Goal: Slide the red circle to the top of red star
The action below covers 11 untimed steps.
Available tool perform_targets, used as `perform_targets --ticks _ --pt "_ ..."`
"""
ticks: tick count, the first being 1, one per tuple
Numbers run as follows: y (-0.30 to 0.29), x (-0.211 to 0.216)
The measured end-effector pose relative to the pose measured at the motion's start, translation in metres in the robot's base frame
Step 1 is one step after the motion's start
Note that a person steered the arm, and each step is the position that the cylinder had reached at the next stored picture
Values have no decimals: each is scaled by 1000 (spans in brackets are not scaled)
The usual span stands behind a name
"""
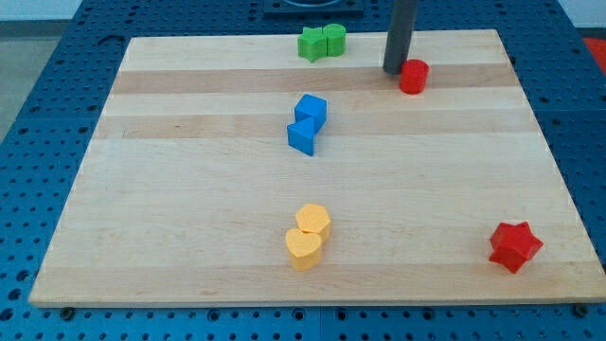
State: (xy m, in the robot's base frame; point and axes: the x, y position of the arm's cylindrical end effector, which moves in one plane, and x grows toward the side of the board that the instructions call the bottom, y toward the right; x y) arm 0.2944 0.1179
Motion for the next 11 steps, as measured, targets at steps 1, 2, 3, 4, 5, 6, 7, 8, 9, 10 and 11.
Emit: perform_targets --ticks 1,2,3,4,5,6,7,8,9,10,11 --pt "0 39" --pt "0 76" --pt "-4 70" --pt "-5 38" --pt "2 18" --pt "17 18" --pt "26 38" --pt "33 67" --pt "33 62" --pt "38 37" --pt "66 50"
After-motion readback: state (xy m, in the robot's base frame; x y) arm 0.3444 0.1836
